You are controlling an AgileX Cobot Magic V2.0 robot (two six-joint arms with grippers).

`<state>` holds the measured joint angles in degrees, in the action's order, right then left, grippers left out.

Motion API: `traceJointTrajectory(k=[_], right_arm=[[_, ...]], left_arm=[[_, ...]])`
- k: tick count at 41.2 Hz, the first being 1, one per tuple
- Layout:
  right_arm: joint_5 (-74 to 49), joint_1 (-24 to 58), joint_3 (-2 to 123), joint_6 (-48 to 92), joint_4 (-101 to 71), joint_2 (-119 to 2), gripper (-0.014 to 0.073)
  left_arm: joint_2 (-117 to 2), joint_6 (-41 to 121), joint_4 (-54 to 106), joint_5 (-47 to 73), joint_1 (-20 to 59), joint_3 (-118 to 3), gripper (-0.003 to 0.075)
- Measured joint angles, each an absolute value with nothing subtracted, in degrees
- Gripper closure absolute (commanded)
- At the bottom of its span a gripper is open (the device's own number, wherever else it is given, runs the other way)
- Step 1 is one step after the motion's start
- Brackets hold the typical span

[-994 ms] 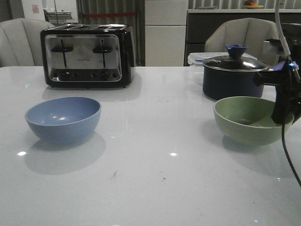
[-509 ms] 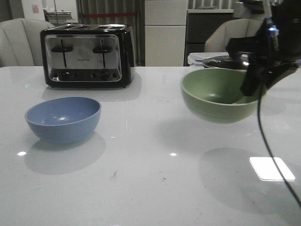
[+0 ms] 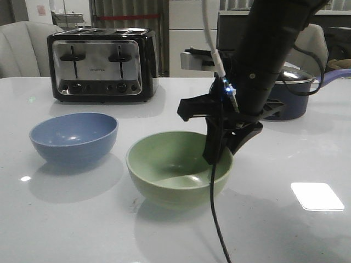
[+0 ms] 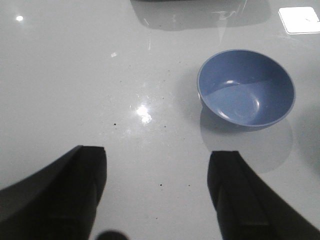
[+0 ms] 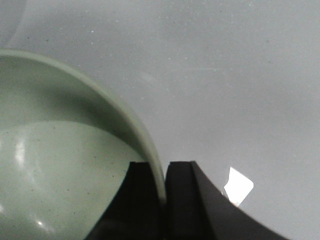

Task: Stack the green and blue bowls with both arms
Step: 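Slide the green bowl with the right gripper to the table center, release, then lift the right gripper away from the green bowl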

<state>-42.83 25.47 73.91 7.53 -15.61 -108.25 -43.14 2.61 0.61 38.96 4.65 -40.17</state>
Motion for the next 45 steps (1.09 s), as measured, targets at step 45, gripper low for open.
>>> traceJointTrajectory(k=[45], right_arm=[[-34.9, 28.9, 48.1, 12.9, -13.1, -64.6, 0.0176]], left_arm=[[-43.2, 2.6, 0.9, 39.0, 4.7, -40.2, 0.0223]])
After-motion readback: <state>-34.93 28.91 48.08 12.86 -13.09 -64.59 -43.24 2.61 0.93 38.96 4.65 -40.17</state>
